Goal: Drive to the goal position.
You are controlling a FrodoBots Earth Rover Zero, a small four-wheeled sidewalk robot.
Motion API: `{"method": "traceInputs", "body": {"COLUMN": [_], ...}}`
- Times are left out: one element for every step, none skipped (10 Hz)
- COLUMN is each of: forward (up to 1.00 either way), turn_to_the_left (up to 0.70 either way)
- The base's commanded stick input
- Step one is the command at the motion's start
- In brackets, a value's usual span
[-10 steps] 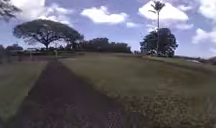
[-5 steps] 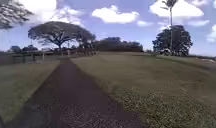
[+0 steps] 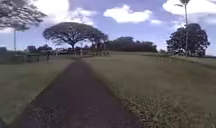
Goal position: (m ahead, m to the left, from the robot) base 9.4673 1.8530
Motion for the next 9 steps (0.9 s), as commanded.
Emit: {"method": "traceInputs", "body": {"forward": [0.50, 0.50, 0.50, 0.50, 0.50, 0.50, 0.50, 0.50, 0.50], "turn_to_the_left": [0.50, 0.38, 0.00, 0.00, 0.00, 0.00, 0.00, 0.00, 0.00]}}
